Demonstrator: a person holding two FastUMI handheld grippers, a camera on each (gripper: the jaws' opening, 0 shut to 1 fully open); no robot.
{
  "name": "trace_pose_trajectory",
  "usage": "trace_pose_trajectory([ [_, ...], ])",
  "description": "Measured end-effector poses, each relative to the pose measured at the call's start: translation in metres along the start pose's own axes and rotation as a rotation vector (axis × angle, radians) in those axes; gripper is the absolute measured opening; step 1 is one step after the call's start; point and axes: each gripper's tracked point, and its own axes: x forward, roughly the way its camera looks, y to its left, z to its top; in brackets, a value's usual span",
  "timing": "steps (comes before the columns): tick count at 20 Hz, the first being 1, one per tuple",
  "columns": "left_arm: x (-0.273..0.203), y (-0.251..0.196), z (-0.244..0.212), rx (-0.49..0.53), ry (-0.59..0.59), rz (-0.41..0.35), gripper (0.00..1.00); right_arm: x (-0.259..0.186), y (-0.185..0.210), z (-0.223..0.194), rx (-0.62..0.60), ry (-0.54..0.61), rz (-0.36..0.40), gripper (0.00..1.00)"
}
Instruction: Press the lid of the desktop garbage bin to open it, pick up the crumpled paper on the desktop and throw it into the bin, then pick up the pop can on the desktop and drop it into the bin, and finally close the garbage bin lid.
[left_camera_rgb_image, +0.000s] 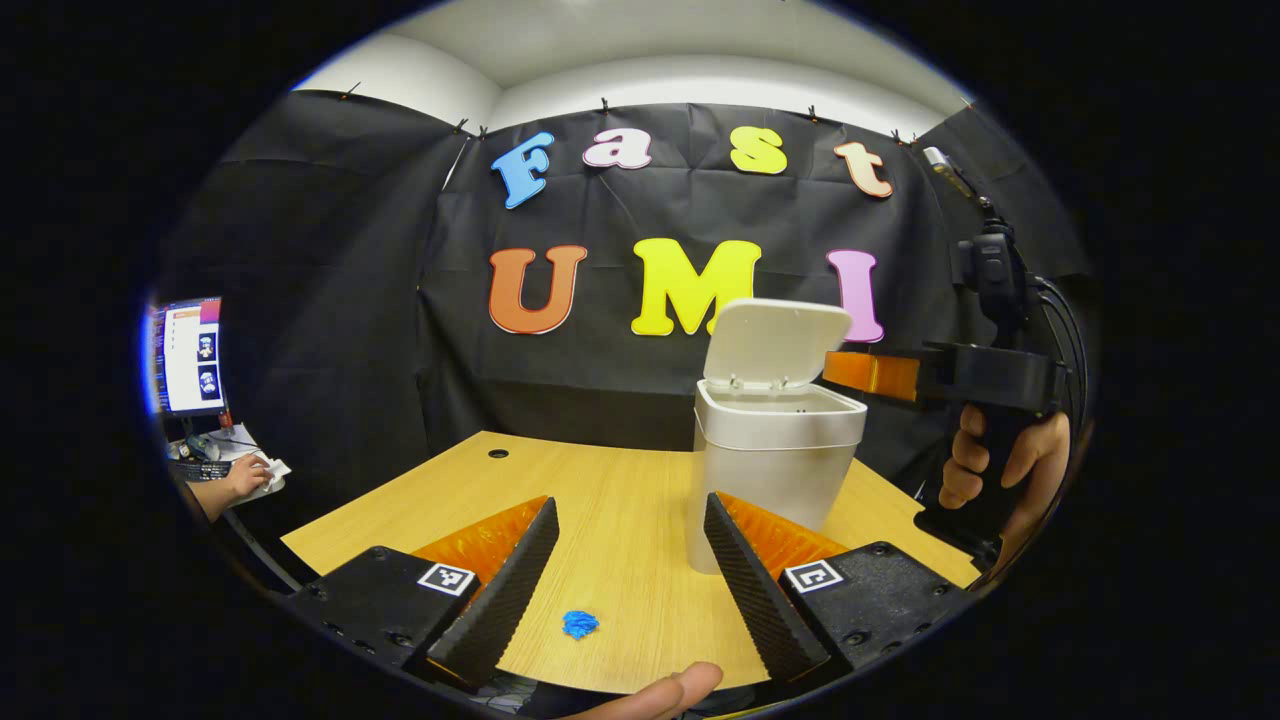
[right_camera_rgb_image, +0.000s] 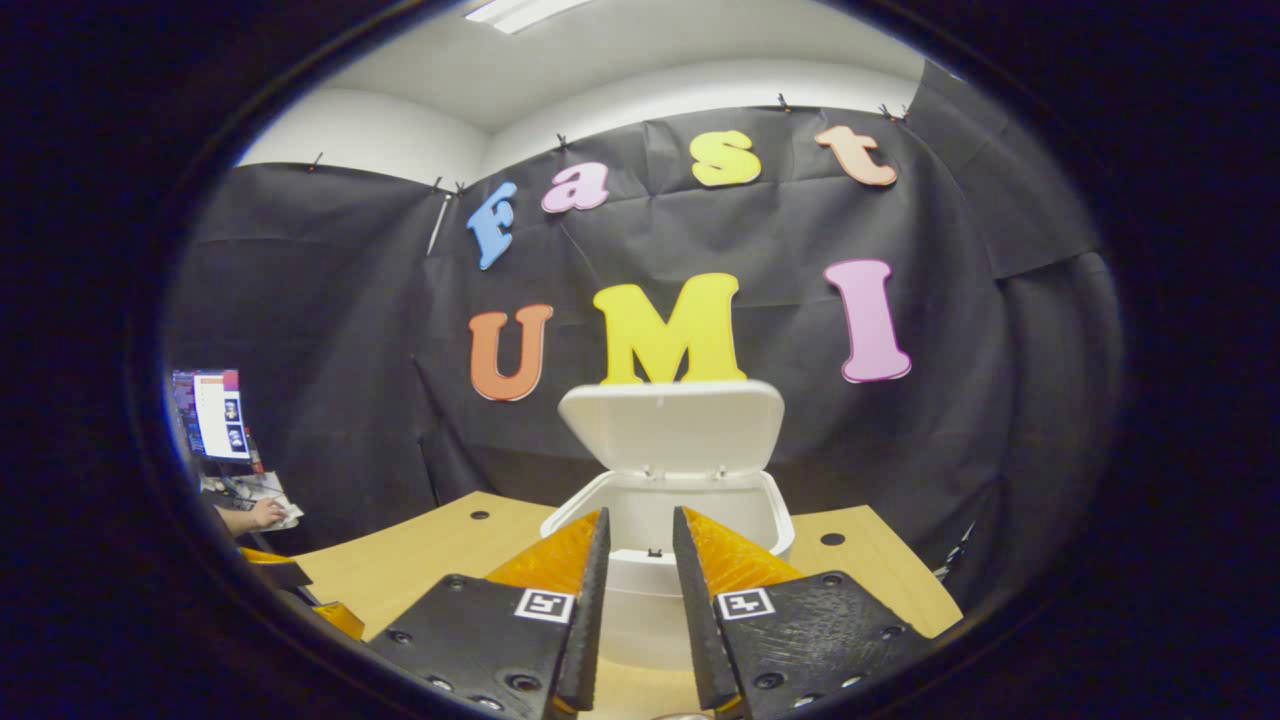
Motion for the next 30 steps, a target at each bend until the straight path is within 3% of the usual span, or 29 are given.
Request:
trace_pose_trajectory([
  [2, -0.015, -0.003, 0.007, 0.01, -0.012, 0.005, 0.96, -0.03, 0.003, -0.006, -0.019, 0.005, 0.009, 0.42],
  [3, -0.021, -0.008, 0.01, 0.029, -0.019, 0.001, 0.96, -0.045, 0.004, -0.005, -0.027, -0.003, 0.012, 0.53],
  [4, -0.03, -0.011, 0.015, 0.058, -0.03, -0.005, 0.96, -0.057, 0.003, -0.005, -0.032, -0.008, 0.002, 0.72],
  [6, -0.046, -0.011, 0.024, 0.101, -0.05, 0.01, 0.96, -0.077, 0.002, -0.006, -0.033, -0.019, -0.001, 0.98],
  [14, -0.074, 0.0, 0.023, 0.092, -0.061, 0.015, 0.96, -0.138, -0.016, -0.012, -0.017, -0.068, -0.068, 0.96],
  [15, -0.073, 0.0, 0.02, 0.095, -0.061, 0.004, 1.0, -0.144, -0.017, -0.014, -0.024, -0.075, -0.071, 0.96],
  [16, -0.072, 0.003, 0.015, 0.096, -0.058, -0.002, 0.96, -0.149, -0.021, -0.015, -0.032, -0.085, -0.086, 0.97],
  [24, -0.028, 0.03, -0.046, 0.051, -0.041, -0.036, 0.96, -0.172, -0.025, -0.036, -0.027, -0.161, -0.159, 0.96],
  [25, -0.021, 0.029, -0.051, 0.044, -0.039, -0.051, 1.0, -0.17, -0.026, -0.041, -0.024, -0.161, -0.164, 0.96],
  [30, 0.017, 0.038, -0.094, 0.088, -0.008, -0.065, 0.97, -0.161, -0.03, -0.067, 0.012, -0.125, -0.168, 0.96],
])
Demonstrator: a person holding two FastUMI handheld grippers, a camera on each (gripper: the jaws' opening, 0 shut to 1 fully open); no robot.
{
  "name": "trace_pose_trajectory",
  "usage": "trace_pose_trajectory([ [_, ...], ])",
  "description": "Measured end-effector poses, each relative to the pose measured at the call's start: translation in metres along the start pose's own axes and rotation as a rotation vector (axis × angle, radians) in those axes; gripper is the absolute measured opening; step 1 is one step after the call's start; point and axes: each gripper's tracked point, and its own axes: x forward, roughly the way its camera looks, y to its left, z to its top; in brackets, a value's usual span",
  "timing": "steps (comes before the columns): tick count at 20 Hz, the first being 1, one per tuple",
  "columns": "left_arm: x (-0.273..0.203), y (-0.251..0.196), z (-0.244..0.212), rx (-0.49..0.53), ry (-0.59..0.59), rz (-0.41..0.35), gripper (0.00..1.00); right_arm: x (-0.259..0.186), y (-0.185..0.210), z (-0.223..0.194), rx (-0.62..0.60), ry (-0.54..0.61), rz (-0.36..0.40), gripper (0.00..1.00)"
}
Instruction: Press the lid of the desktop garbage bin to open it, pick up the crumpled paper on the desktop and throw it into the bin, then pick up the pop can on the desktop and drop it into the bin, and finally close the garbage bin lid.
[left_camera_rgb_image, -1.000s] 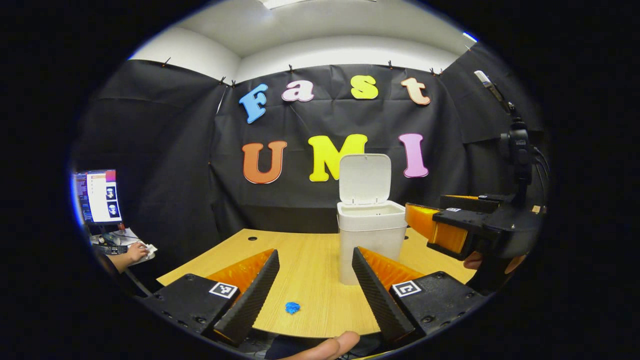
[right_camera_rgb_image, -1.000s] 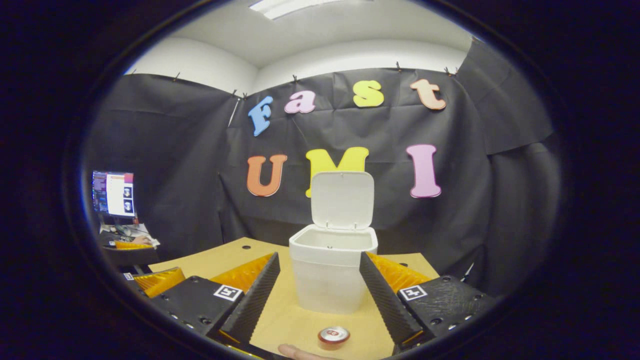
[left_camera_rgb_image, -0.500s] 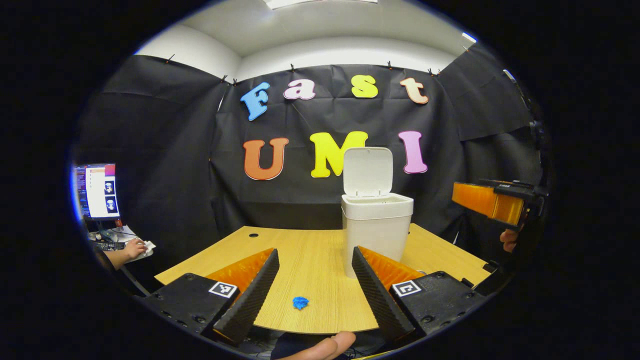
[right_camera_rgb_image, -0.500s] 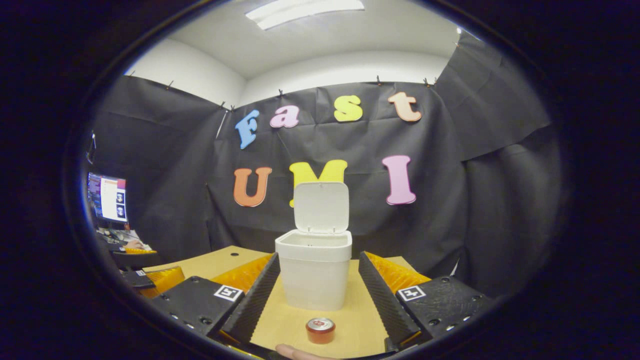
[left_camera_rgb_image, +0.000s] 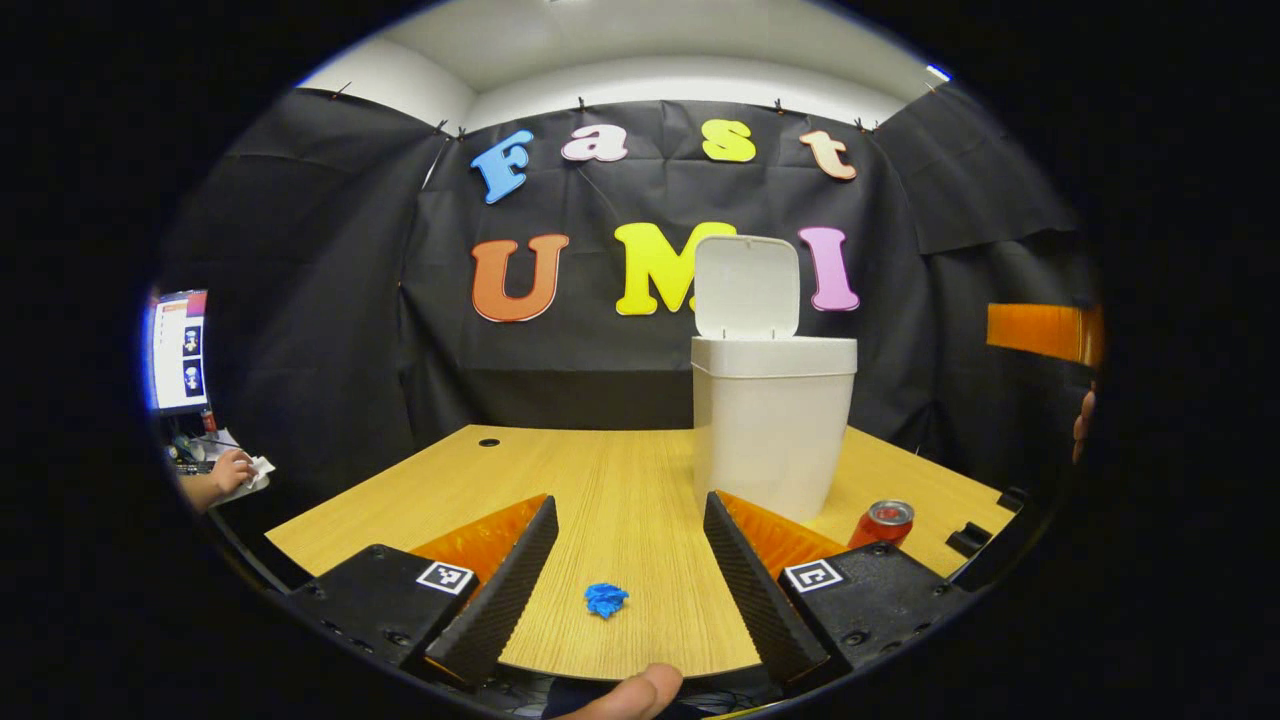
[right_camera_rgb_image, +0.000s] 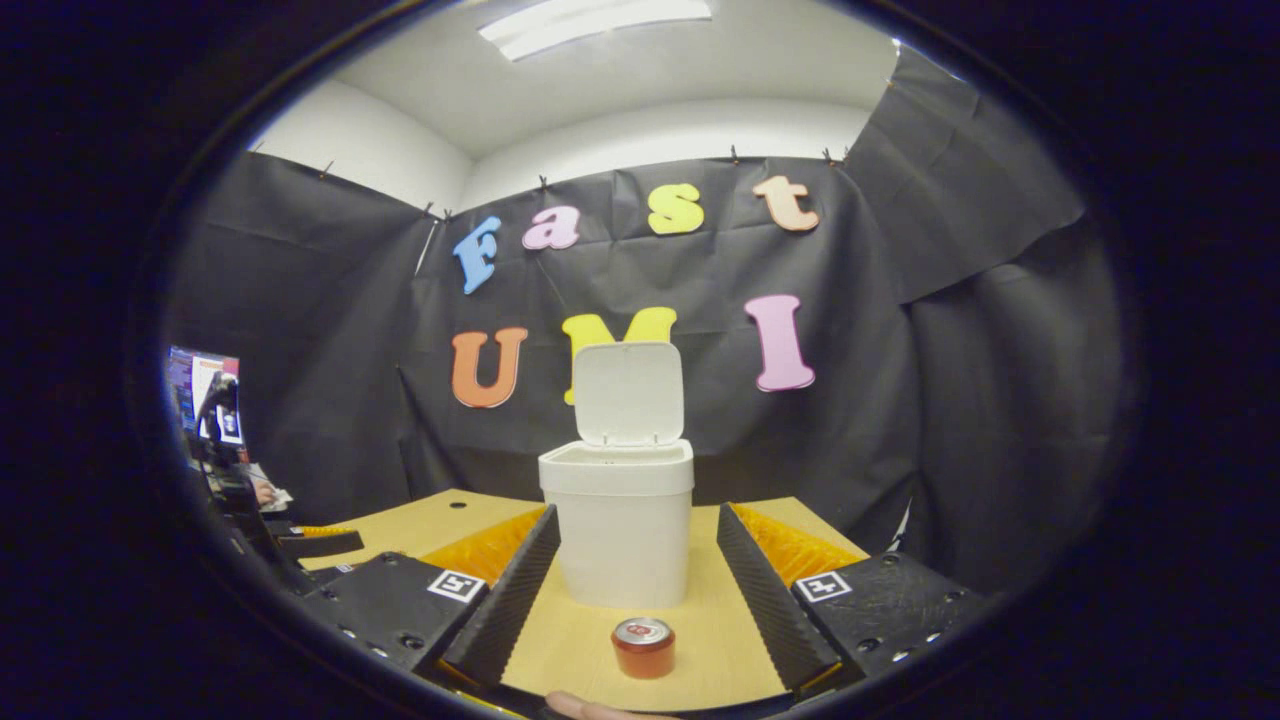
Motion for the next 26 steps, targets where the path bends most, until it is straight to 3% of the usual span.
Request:
trace_pose_trajectory([
  [7, 0.04, 0.0, -0.058, -0.027, 0.126, -0.021, 0.97, 0.005, -0.022, -0.047, -0.022, 0.05, -0.043, 0.96],
  [12, 0.059, 0.016, -0.11, -0.061, 0.255, 0.015, 0.97, 0.011, -0.024, -0.085, -0.043, 0.111, -0.033, 0.96],
  [15, 0.063, 0.014, -0.135, -0.083, 0.323, -0.016, 0.97, 0.013, -0.026, -0.107, -0.061, 0.155, -0.029, 0.96],
  [18, 0.067, 0.016, -0.155, -0.088, 0.353, -0.011, 0.95, 0.009, -0.018, -0.127, -0.04, 0.188, 0.022, 0.96],
  [19, 0.07, 0.014, -0.166, -0.121, 0.375, -0.025, 0.94, 0.008, -0.018, -0.132, -0.042, 0.195, 0.026, 0.96],
  [20, 0.071, 0.012, -0.17, -0.149, 0.379, -0.028, 0.86, 0.008, -0.019, -0.138, -0.053, 0.203, 0.023, 0.96],
  [24, 0.083, 0.011, -0.165, -0.103, 0.341, -0.009, 0.73, 0.01, -0.023, -0.151, -0.12, 0.212, -0.004, 0.96],
  [26, 0.081, 0.015, -0.167, -0.089, 0.336, -0.001, 0.71, 0.012, -0.018, -0.159, -0.119, 0.23, 0.011, 0.97],
])
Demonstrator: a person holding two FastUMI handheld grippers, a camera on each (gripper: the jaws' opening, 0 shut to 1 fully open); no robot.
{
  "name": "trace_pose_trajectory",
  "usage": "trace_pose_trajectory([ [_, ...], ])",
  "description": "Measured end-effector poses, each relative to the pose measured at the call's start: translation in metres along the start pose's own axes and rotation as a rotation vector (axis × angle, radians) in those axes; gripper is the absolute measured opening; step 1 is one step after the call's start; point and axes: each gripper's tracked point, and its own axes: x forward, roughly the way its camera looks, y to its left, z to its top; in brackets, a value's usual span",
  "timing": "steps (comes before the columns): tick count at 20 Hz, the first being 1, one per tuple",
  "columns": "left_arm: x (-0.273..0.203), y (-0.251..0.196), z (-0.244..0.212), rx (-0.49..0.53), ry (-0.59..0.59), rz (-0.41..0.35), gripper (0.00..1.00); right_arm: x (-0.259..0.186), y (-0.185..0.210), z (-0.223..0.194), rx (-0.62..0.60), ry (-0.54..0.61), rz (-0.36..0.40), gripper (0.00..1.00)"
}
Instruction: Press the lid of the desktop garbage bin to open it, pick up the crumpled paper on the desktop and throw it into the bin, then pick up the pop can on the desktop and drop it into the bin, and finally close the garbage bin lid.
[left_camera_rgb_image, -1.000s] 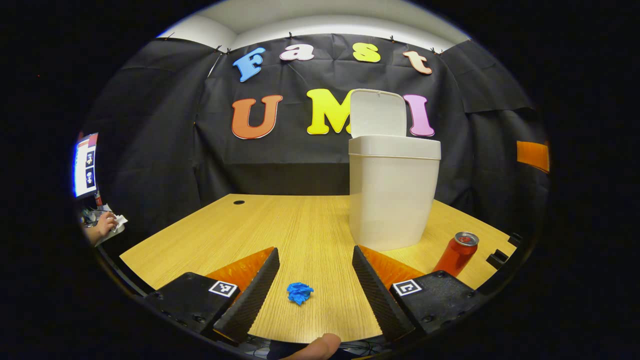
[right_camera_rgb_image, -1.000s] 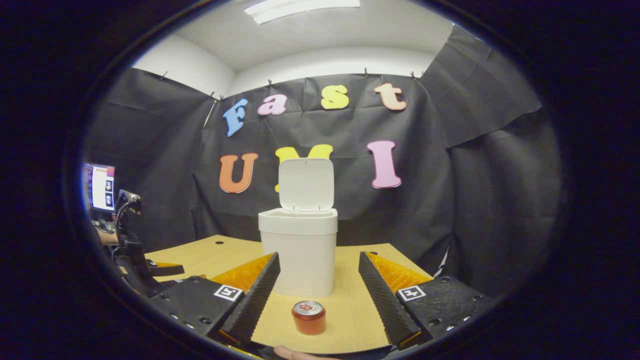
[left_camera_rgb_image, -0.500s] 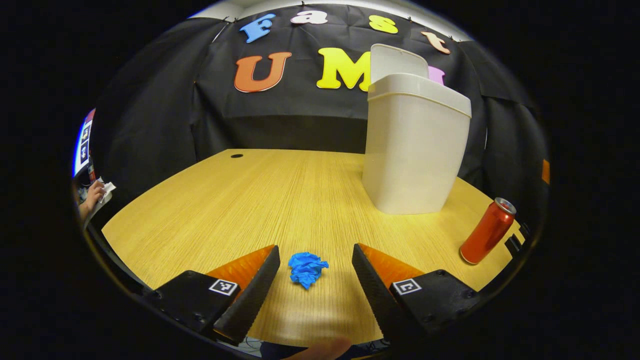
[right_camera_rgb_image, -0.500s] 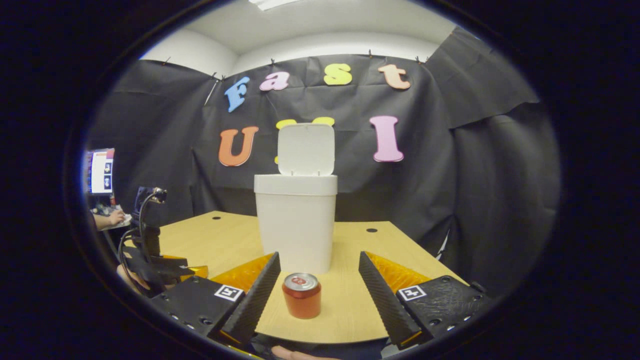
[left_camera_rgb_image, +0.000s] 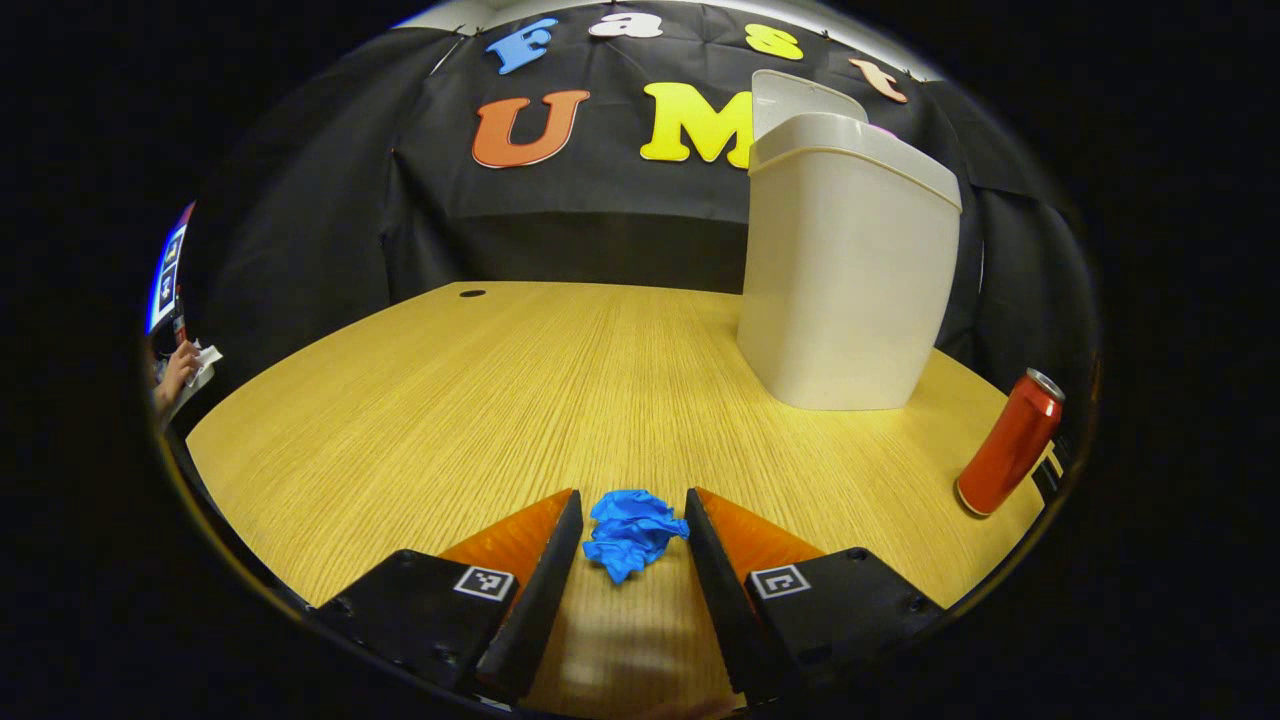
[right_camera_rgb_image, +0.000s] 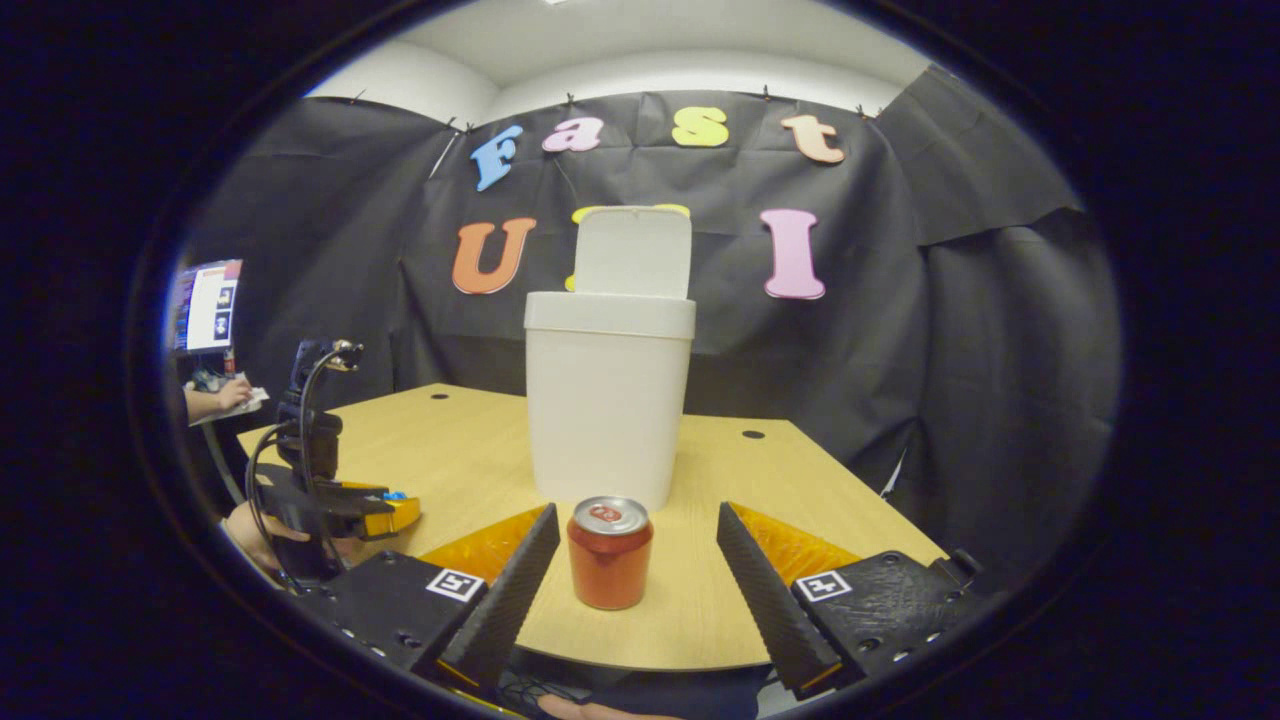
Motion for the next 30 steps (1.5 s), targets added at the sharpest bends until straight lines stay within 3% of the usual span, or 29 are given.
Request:
trace_pose_trajectory([
  [2, 0.001, 0.0, 0.001, 0.012, 0.0, 0.004, 0.71, 0.001, -0.001, -0.003, 0.002, 0.002, 0.004, 0.96],
  [3, 0.0, 0.003, 0.001, 0.021, 0.003, 0.002, 0.77, 0.003, -0.003, -0.005, -0.001, 0.006, -0.001, 0.96],
  [4, -0.001, 0.003, 0.001, 0.014, 0.013, -0.007, 0.6, 0.006, -0.005, -0.008, -0.003, 0.012, -0.009, 0.95],
  [5, -0.002, 0.002, 0.001, 0.001, 0.012, -0.018, 0.53, 0.008, -0.006, -0.012, -0.001, 0.019, -0.013, 0.95],
  [10, -0.008, 0.002, 0.007, -0.07, 0.013, -0.028, 0.47, 0.013, -0.011, -0.026, 0.003, 0.055, -0.022, 0.95],
  [12, -0.011, 0.006, 0.017, -0.086, -0.013, -0.03, 0.51, 0.017, -0.008, -0.033, 0.004, 0.077, -0.019, 0.95],
  [13, -0.015, 0.003, 0.022, -0.087, -0.026, -0.034, 0.47, 0.019, -0.005, -0.036, 0.009, 0.087, -0.011, 0.95],
  [20, -0.039, -0.005, 0.053, -0.034, -0.118, -0.044, 0.47, 0.047, 0.012, -0.061, 0.051, 0.174, 0.013, 0.98],
  [23, -0.051, -0.019, 0.064, -0.034, -0.152, -0.083, 0.47, 0.063, 0.022, -0.071, 0.058, 0.199, 0.034, 0.95],
  [26, -0.062, -0.039, 0.077, -0.068, -0.213, -0.168, 0.46, 0.074, 0.019, -0.071, 0.064, 0.202, 0.024, 0.77],
  [30, -0.073, -0.043, 0.083, -0.086, -0.232, -0.174, 0.47, 0.065, 0.024, -0.058, 0.117, 0.188, 0.061, 0.75],
])
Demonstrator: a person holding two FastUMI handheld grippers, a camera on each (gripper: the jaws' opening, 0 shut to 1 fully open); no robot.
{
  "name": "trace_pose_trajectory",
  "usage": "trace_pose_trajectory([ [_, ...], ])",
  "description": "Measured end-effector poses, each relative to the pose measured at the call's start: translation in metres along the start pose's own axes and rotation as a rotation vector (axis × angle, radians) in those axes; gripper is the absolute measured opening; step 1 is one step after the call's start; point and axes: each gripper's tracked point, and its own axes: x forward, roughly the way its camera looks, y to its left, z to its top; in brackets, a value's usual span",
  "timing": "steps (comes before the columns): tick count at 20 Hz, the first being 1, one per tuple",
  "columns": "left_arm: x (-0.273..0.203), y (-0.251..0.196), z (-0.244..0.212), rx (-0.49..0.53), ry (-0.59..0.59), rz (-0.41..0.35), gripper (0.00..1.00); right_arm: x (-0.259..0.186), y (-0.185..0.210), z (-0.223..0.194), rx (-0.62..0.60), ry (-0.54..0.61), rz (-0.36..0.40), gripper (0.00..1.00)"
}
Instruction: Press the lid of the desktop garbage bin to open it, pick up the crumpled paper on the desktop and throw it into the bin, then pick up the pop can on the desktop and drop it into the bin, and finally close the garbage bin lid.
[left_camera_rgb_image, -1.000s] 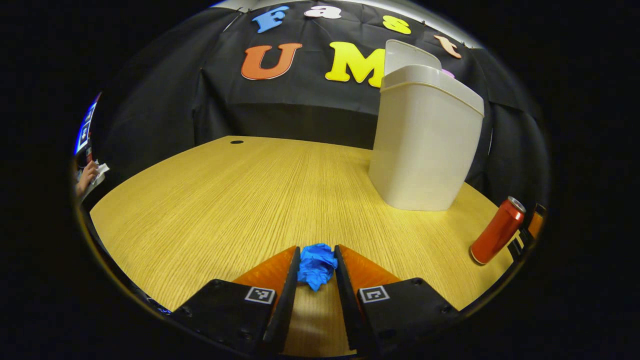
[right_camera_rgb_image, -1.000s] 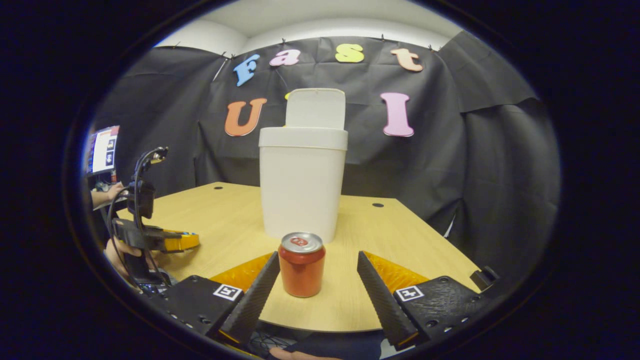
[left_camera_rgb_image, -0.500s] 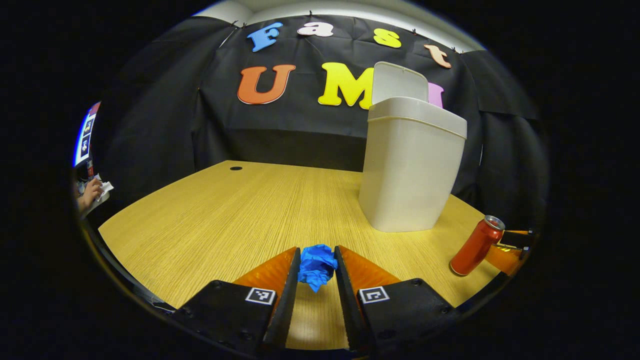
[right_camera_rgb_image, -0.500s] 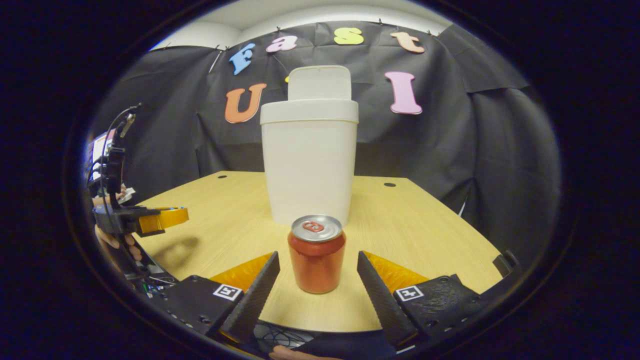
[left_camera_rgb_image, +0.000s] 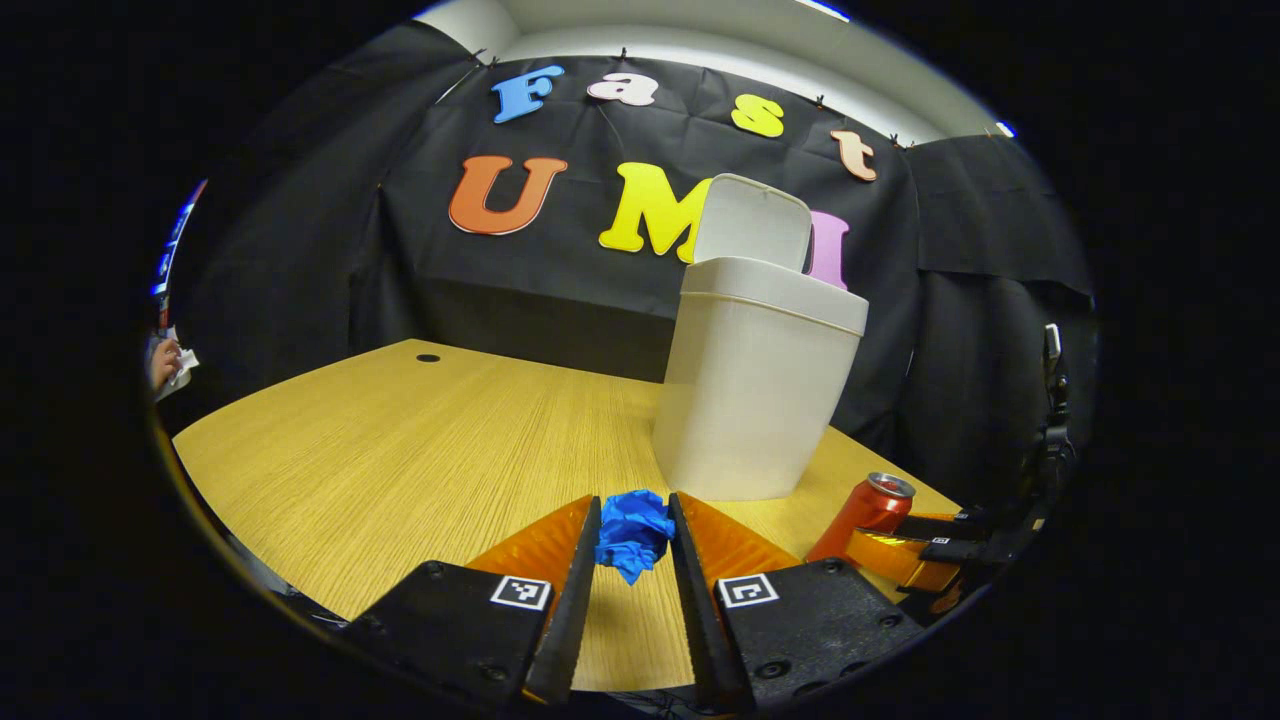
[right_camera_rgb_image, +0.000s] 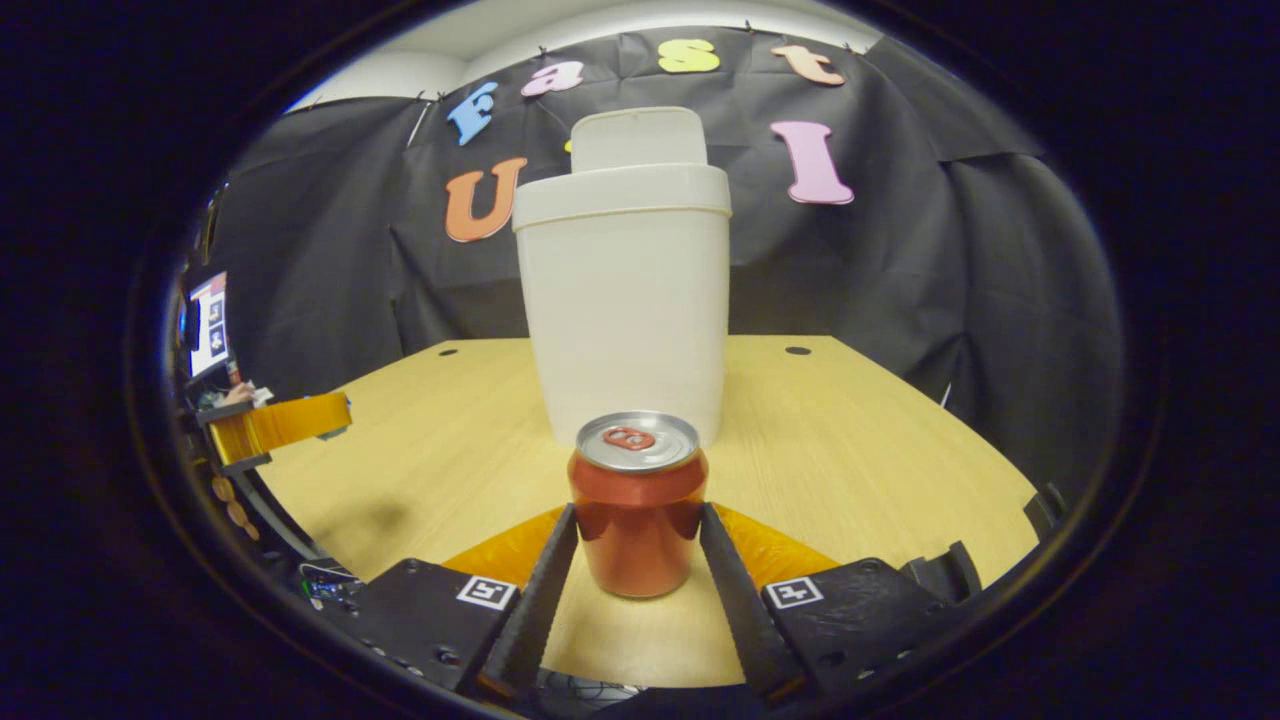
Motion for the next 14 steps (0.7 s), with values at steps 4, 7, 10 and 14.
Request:
trace_pose_trajectory([
  [4, -0.005, 0.0, 0.007, 0.052, -0.02, 0.024, 0.46, -0.018, 0.001, 0.032, -0.002, -0.07, 0.004, 0.75],
  [7, -0.011, -0.002, 0.011, 0.09, -0.024, 0.031, 0.47, -0.037, 0.005, 0.06, -0.02, -0.14, 0.006, 0.75],
  [10, -0.016, 0.0, 0.014, 0.119, -0.014, 0.07, 0.47, -0.06, 0.013, 0.086, -0.024, -0.202, 0.018, 0.75],
  [14, -0.026, 0.0, 0.023, 0.13, -0.012, 0.095, 0.46, -0.092, 0.018, 0.124, -0.047, -0.29, 0.014, 0.75],
])
